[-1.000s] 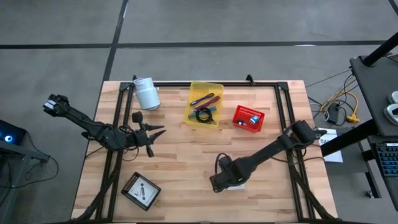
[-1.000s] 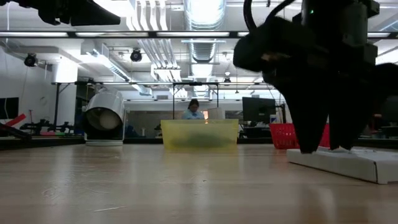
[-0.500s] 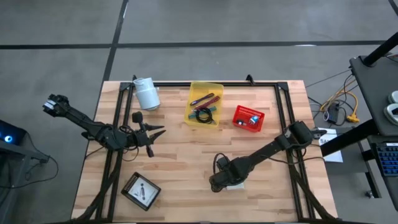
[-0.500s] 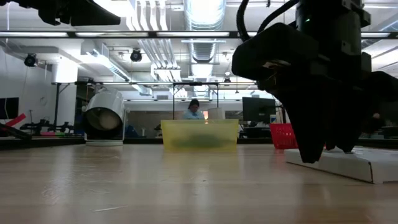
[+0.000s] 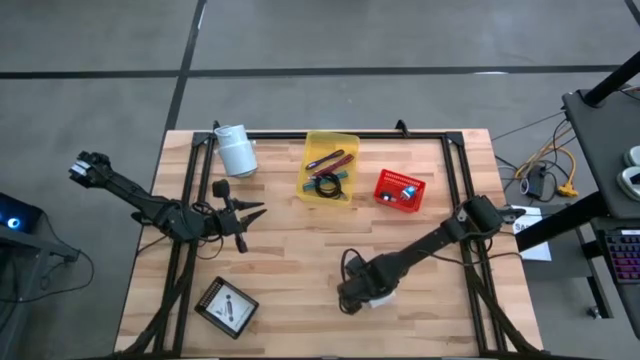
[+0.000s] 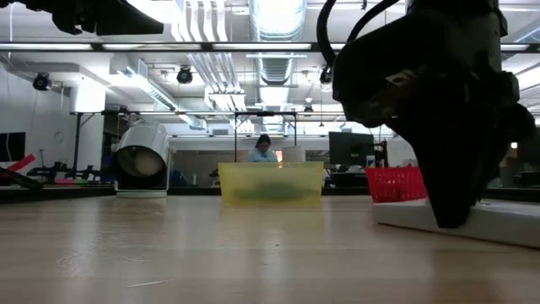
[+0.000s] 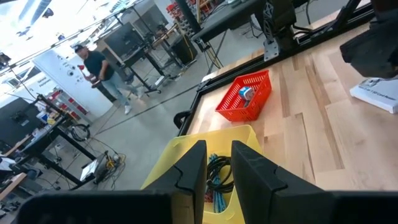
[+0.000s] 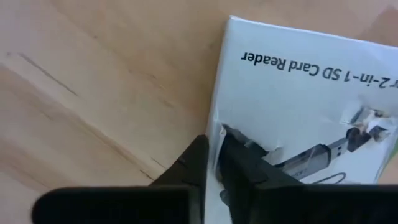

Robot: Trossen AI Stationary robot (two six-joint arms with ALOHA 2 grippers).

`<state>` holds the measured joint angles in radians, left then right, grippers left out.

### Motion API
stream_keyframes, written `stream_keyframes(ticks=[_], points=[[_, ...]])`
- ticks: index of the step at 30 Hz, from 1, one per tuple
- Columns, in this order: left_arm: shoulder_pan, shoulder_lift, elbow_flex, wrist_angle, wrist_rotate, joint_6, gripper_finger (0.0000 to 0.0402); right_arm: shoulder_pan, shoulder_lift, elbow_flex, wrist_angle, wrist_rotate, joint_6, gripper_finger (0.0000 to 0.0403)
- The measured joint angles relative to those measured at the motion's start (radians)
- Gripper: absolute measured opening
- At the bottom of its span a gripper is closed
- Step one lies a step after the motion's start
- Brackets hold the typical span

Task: Pick and place items into bin
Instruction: Put the white card reader box into the black bin

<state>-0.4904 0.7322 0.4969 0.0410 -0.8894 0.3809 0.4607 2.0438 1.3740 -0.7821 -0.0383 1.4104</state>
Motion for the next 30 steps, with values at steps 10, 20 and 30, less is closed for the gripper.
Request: stream_keyframes(ticks=[10,20,30], points=[[0.0,0.0,0.0,0.002,0.0,-0.001,0.0058,-0.004,-0.042,0.01,0.004,0.251,-0.163,0.0012],[0.0,0.004,0.0,0.002,0.039,-0.011,0.0058,-0.006,-0.146,0.011,0.038,0.522,-0.401,0.0011],[0.0,0.063,-0.006,0.082,0.282,-0.1,0.0058,-0.043,-0.307,-0.005,0.138,0.877,-0.97,0.0011]])
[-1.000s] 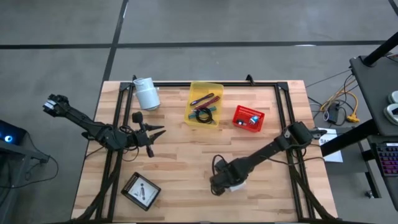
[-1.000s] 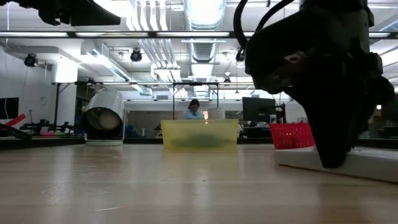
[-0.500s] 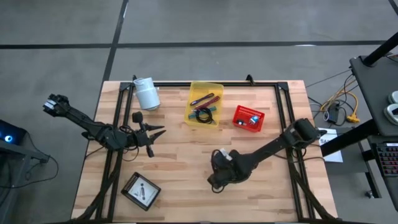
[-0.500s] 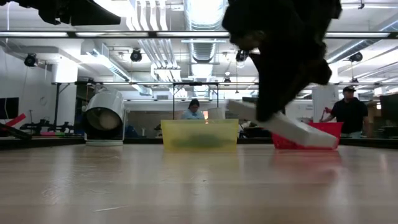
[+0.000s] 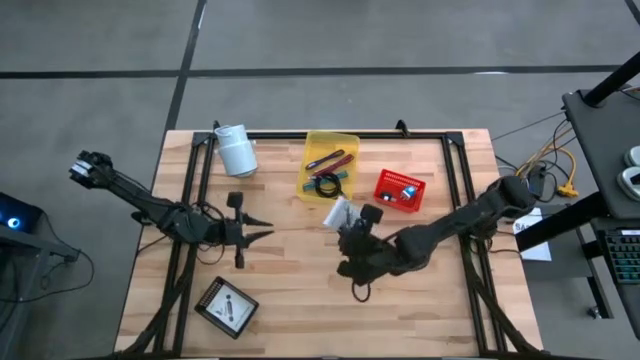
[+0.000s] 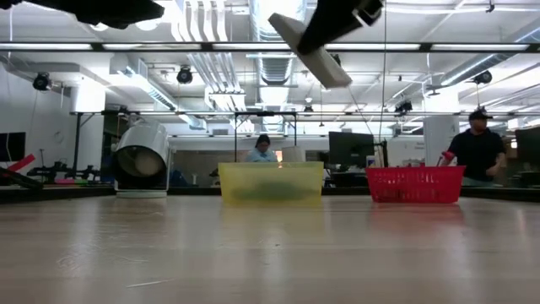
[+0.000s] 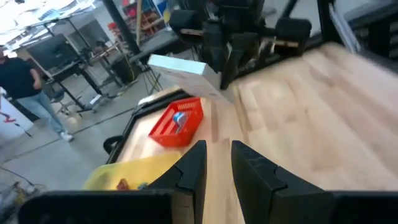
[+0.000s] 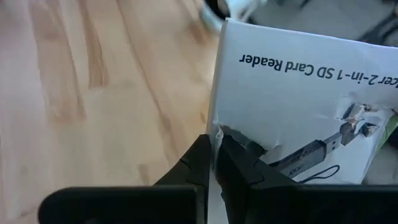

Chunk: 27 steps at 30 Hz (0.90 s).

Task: Pick and place items into bin
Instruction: Put the white card reader box into the black bin

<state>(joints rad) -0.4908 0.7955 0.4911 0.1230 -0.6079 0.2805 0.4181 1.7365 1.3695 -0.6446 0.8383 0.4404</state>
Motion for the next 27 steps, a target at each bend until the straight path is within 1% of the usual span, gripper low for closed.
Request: stream_keyframes(ticks=[3,4,11,16,19,22,25,27], points=[[0.0,0.035,0.0,0.072,0.001,-0.012,0.0058,-0.02,-0.037,-0.022,0.096,-0.008,-0.126,0.0011],[0.0,0.048,0.0,0.081,0.002,-0.01,0.0058,-0.026,-0.049,-0.031,0.143,-0.026,-0.163,0.0011],[0.0,0.121,0.01,0.118,0.004,-0.003,0.0058,-0.034,-0.083,-0.118,0.496,-0.338,-0.433,0.0011],[0.0,0.163,0.008,0.224,0.006,0.044,0.0076,-0.039,-0.083,-0.237,0.746,-0.676,-0.763,0.0011],[0.001,0.179,0.007,0.245,0.041,0.04,0.0104,-0.055,-0.088,-0.3,0.886,-0.858,-0.842,0.0011],[0.001,0.191,0.007,0.262,0.141,0.019,0.0138,-0.085,-0.105,-0.335,0.947,-1.046,-0.864,0.0011],[0.001,0.202,0.008,0.27,0.269,0.016,0.0168,-0.116,-0.106,-0.364,1.025,-1.251,-0.885,0.0011],[0.0,0.219,0.008,0.322,0.35,0.015,0.0181,-0.131,-0.102,-0.371,1.056,-1.362,-0.896,0.0011]])
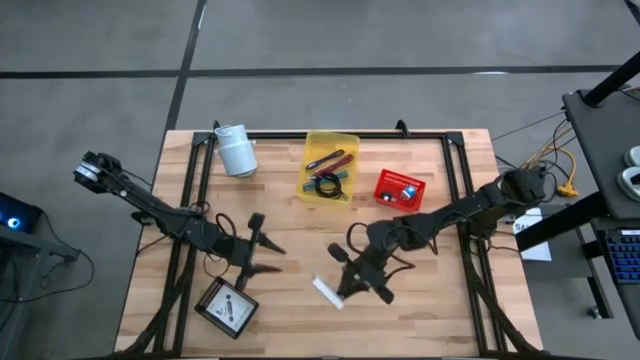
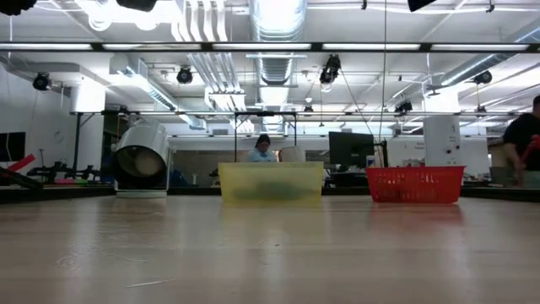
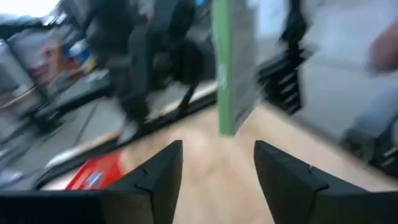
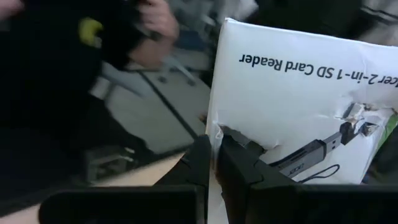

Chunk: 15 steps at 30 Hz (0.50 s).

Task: Pick and place items into bin
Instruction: Put the white card reader box into the black bin

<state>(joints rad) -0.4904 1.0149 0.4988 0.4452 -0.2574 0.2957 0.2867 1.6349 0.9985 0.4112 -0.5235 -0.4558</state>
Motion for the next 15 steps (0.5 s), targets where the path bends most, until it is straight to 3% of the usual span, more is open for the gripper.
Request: stream_keyframes(ticks=[3,7,15], points=[[0.0,0.033,0.001,0.119,0.074,0.013,0.0191,-0.021,0.001,0.0,0.0,-0.053,-0.021,0.0011],[0.012,0.097,0.019,0.209,0.075,0.048,0.0192,-0.029,0.002,0.002,-0.001,-0.052,-0.07,0.0011],[0.061,0.237,0.092,0.231,0.074,0.051,0.0193,-0.033,0.003,0.007,-0.005,-0.054,-0.099,0.0011]])
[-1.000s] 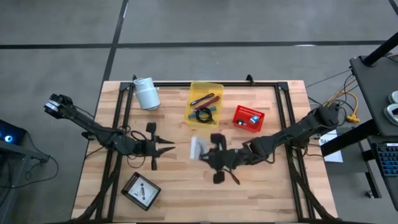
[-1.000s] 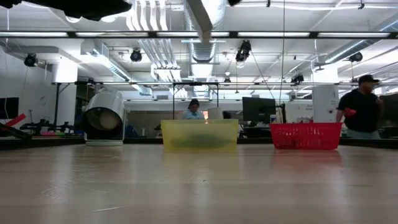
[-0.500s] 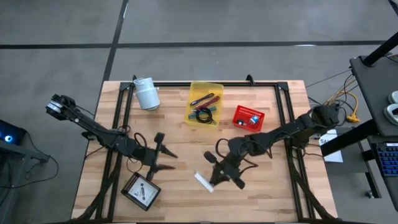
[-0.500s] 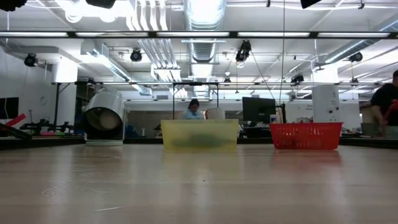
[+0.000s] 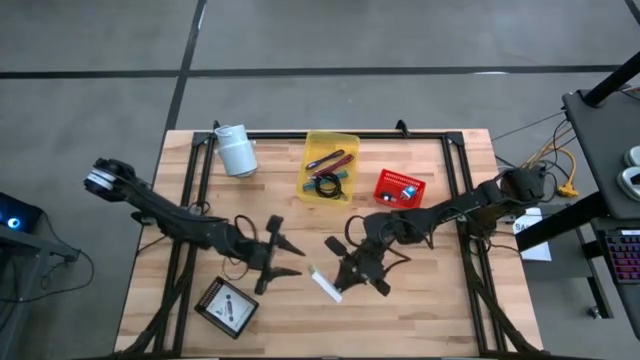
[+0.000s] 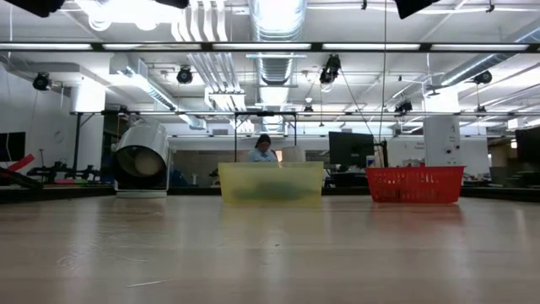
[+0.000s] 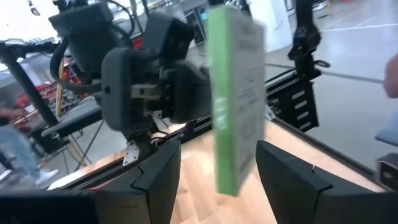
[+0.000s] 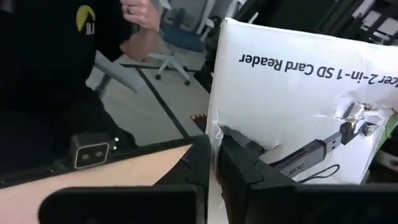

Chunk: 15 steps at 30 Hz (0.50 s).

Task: Pick and place items into bin
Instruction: Put the white card reader box into the black bin

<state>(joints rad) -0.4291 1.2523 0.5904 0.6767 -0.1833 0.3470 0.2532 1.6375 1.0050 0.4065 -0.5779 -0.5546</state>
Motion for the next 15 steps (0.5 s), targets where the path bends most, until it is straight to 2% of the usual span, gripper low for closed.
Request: stream_keyframes(ticks=[8,15], points=[[0.011,0.095,0.076,-0.005,0.006,0.0,0.0193,-0.003,0.0,0.0,-0.006,-0.001,0.001,0.0011],[0.012,0.115,0.085,-0.007,0.085,-0.002,0.0192,-0.017,0.0,0.0,-0.006,-0.003,0.001,0.0011]])
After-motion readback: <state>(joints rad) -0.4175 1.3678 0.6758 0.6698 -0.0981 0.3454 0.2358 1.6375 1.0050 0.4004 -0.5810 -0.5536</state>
